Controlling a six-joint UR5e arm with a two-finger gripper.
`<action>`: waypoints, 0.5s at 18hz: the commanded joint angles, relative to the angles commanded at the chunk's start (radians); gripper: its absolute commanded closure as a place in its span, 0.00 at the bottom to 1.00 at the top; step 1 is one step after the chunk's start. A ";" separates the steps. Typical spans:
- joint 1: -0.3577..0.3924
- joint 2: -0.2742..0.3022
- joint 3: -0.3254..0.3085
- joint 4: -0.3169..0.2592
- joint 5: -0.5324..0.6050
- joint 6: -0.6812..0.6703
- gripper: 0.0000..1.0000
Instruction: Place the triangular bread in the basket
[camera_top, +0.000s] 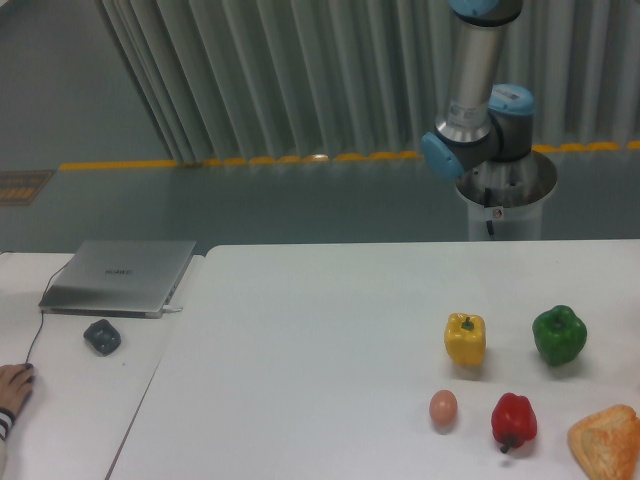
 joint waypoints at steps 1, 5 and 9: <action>0.000 0.000 -0.003 0.000 0.000 0.000 0.00; -0.002 0.008 -0.005 -0.003 0.002 -0.012 0.00; -0.041 0.009 -0.005 0.000 0.000 -0.203 0.00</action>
